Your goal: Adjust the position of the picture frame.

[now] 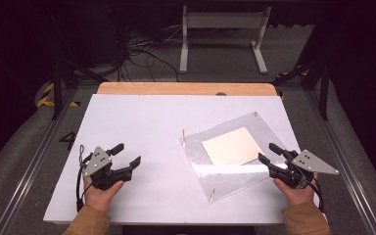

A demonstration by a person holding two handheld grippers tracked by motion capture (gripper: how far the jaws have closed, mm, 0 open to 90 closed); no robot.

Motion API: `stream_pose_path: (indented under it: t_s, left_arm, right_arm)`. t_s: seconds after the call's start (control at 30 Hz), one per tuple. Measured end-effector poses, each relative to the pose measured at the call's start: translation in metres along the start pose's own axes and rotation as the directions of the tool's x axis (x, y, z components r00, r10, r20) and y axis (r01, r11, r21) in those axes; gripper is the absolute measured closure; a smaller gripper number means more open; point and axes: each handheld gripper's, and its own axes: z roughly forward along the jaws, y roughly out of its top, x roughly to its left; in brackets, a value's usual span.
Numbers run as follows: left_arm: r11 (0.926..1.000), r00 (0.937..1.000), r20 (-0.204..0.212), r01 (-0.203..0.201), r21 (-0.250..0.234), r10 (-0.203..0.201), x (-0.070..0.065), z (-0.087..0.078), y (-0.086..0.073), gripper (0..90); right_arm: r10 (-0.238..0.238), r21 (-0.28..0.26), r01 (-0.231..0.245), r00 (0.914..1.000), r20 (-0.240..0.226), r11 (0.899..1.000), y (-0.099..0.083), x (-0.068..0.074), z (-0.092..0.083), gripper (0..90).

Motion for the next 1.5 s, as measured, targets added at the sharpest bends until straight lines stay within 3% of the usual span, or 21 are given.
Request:
stream_pose_path:
  t_s: [0.13,0.3,0.53,0.7,0.77,0.8,0.93,1.0,1.17,1.27,1.33,1.4,1.43,1.47,1.5]
  left_arm:
    - [1.0,0.9998,0.018,-0.001,-0.006,0.001,-0.004,0.002,0.003,24.6]
    - [0.9999,0.9975,0.07,-0.012,0.001,0.012,-0.013,0.009,0.008,23.7]
    - [0.9998,0.9892,0.146,-0.018,-0.001,0.017,-0.032,0.026,0.023,23.8]
    - [0.9997,0.9796,0.2,-0.025,0.004,0.023,-0.048,0.04,0.033,24.2]
    - [0.9996,0.9725,0.232,-0.021,0.016,0.017,-0.056,0.046,0.035,24.2]
    - [0.9996,0.9725,0.232,-0.021,0.016,0.017,-0.056,0.046,0.035,24.2]
    - [0.9985,0.9581,0.286,-0.005,0.054,-0.011,-0.07,0.062,0.038,24.4]
    - [0.9984,0.9557,0.294,-0.007,0.055,-0.01,-0.072,0.065,0.039,24.4]
    - [0.9967,0.9447,0.328,-0.035,0.073,0.01,-0.086,0.077,0.046,24.7]
    - [0.9933,0.9317,0.361,-0.074,0.088,0.037,-0.101,0.087,0.05,25.0]
    - [0.9926,0.9284,0.369,-0.083,0.089,0.044,-0.105,0.089,0.051,24.8]
    - [0.9921,0.9192,0.39,-0.092,0.086,0.051,-0.113,0.093,0.053,24.3]
    - [0.9912,0.9115,0.406,-0.105,0.081,0.063,-0.119,0.097,0.054,24.3]
    - [0.9912,0.9115,0.406,-0.105,0.081,0.063,-0.119,0.097,0.054,25.1]
    - [0.9887,0.8973,0.436,-0.122,0.087,0.072,-0.127,0.102,0.053,26.7]
  right_arm:
    - [0.009,0.001,-0.01,0.9999,0.006,1.0,-0.001,-0.002,-0.002,43.2]
    - [0.018,0.028,-0.018,0.9998,0.007,0.999,-0.001,-0.003,-0.001,40.3]
    - [0.029,0.049,-0.029,0.9996,0.001,0.998,-0.002,-0.002,-0.006,41.0]
    - [0.038,0.058,-0.039,0.9991,0.021,0.998,-0.003,-0.004,-0.011,40.2]
    - [0.049,0.061,-0.049,0.9987,0.015,0.997,-0.003,-0.004,-0.012,40.7]
    - [0.049,0.061,-0.049,0.9987,0.015,0.997,-0.003,-0.004,-0.012,40.7]
    - [0.08,0.044,-0.08,0.9968,-0.001,0.996,-0.001,-0.004,-0.017,40.1]
    - [0.083,0.037,-0.083,0.9965,-0.002,0.996,-0.001,-0.004,-0.018,40.0]
    - [0.085,0.047,-0.084,0.9964,-0.009,0.995,-0.002,-0.004,-0.02,40.4]
    - [0.077,0.076,-0.076,0.9968,-0.018,0.994,-0.005,-0.002,-0.02,41.0]
    - [0.075,0.075,-0.073,0.997,-0.018,0.994,-0.005,-0.001,-0.021,41.1]
    - [0.074,0.078,-0.072,0.9971,-0.018,0.994,-0.006,-0.001,-0.022,41.1]
    - [0.08,0.083,-0.079,0.9967,-0.016,0.993,-0.006,-0.001,-0.023,41.1]
    - [0.08,0.083,-0.079,0.9967,-0.016,0.993,-0.006,-0.001,-0.023,41.1]
    - [0.086,0.095,-0.083,0.996,-0.025,0.992,-0.008,-0.002,-0.023,41.5]
